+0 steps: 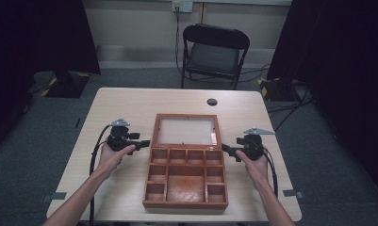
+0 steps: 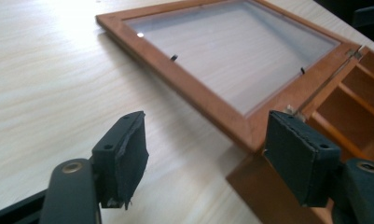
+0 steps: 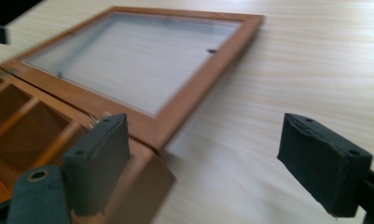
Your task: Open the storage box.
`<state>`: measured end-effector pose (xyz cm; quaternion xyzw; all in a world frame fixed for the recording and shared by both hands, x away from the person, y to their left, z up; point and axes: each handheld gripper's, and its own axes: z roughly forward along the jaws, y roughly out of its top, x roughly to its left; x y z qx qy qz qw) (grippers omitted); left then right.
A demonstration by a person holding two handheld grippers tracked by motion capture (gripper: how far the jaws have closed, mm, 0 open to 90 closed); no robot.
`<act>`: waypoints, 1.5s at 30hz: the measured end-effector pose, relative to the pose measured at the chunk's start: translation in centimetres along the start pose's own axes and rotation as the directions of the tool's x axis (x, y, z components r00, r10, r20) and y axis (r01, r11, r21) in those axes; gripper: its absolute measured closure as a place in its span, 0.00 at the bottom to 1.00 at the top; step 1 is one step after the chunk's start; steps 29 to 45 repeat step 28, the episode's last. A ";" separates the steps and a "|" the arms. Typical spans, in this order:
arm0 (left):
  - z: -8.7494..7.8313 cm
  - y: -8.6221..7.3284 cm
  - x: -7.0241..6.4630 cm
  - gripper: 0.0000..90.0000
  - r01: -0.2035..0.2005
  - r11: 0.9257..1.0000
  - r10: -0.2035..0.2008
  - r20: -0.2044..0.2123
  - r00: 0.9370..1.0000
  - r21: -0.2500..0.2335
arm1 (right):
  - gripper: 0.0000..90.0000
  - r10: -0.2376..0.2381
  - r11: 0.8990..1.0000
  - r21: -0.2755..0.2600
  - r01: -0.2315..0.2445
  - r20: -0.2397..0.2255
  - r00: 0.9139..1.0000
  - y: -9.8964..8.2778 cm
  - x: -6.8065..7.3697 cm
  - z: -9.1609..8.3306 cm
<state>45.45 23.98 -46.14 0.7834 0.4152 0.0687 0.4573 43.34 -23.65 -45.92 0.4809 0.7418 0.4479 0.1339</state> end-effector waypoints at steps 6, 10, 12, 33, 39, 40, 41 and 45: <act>-1.6 -1.9 0.9 0.32 0.012 0.999 -0.009 -0.057 0.998 0.053 | 0.16 0.017 0.999 0.028 -0.018 0.061 0.998 -1.7 -0.9 -2.8; -2.6 -2.9 1.3 0.32 0.011 0.997 -0.002 -0.109 0.994 0.079 | 0.16 0.018 0.999 0.050 -0.022 0.084 0.996 -3.2 -1.6 -4.2; -2.9 -3.5 1.4 0.31 0.006 0.996 0.006 -0.120 0.993 0.094 | 0.17 0.014 0.997 0.074 -0.021 0.105 0.994 -4.0 -1.9 -4.7; -1.9 -6.7 -0.3 0.17 -0.178 0.977 0.198 -0.197 0.960 0.116 | 0.11 -0.077 0.992 0.118 0.042 0.304 0.950 -7.7 -2.3 -4.5; -1.9 -6.7 -0.3 0.17 -0.178 0.977 0.198 -0.197 0.960 0.116 | 0.11 -0.077 0.992 0.118 0.042 0.304 0.950 -7.7 -2.3 -4.5; -1.9 -6.7 -0.3 0.17 -0.178 0.977 0.198 -0.197 0.960 0.116 | 0.11 -0.077 0.992 0.118 0.042 0.304 0.950 -7.7 -2.3 -4.5; -1.9 -6.7 -0.3 0.17 -0.178 0.977 0.198 -0.197 0.960 0.116 | 0.11 -0.077 0.992 0.118 0.042 0.304 0.950 -7.7 -2.3 -4.5; -1.9 -6.7 -0.3 0.17 -0.178 0.977 0.198 -0.197 0.960 0.116 | 0.11 -0.077 0.992 0.118 0.042 0.304 0.950 -7.7 -2.3 -4.5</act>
